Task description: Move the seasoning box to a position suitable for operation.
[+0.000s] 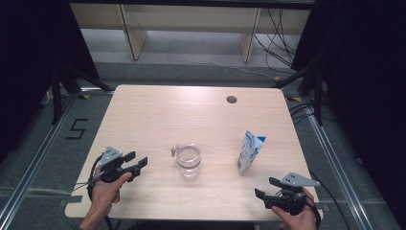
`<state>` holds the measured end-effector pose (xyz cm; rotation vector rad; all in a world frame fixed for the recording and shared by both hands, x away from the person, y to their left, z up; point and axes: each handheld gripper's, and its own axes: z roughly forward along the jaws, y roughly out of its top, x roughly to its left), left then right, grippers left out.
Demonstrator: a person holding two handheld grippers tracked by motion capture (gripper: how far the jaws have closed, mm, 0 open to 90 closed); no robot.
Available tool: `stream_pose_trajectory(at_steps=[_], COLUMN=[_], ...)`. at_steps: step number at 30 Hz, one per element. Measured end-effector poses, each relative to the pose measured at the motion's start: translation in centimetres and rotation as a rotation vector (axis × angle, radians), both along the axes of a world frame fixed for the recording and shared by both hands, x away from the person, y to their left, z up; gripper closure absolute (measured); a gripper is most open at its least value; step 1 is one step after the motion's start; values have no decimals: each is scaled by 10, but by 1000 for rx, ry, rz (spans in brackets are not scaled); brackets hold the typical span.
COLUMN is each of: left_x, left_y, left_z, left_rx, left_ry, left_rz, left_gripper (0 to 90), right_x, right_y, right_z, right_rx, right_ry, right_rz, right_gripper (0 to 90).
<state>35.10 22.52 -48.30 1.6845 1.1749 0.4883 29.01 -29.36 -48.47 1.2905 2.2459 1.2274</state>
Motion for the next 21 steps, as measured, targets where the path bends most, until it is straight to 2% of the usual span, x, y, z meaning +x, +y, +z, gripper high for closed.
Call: stream_pose_trajectory(at_steps=[3, 4, 5, 9, 10, 14, 15, 18, 21], left_x=[7, 11, 14, 21, 23, 32, 34, 40, 44], left_y=[-4, -6, -7, -10, -11, -15, -16, -19, -21], left_z=[-1, -1, -1, 1, 1, 2, 3, 4, 4], left_rx=[6, 1, -5, -7, -5, 0, 2, -2, -10], left_ry=[2, 3, 14, 15, 12, 1, -1, -4, 5], left_rz=[-7, -17, -26, -51, -59, -66, -72, -80, -85], left_gripper=[449, 457, 466, 525, 548, 576, 605, 647, 683], right_x=[0, 2, 2, 2, 0, 0, -1, -1, -1], right_y=[0, -2, -2, -2, 0, 0, 1, 1, 1], right_z=[0, 0, 0, 0, 0, 0, 0, 0, 0], right_rx=[-2, -26, -25, -25, 2, -5, 5, 6, 9], right_ry=[-9, -36, -40, -40, -2, -4, 21, 23, 22], right_rz=[2, 14, 22, 22, 4, -2, -3, -4, -2], right_gripper=[259, 259, 259, 260, 260, 262, 263, 263, 263])
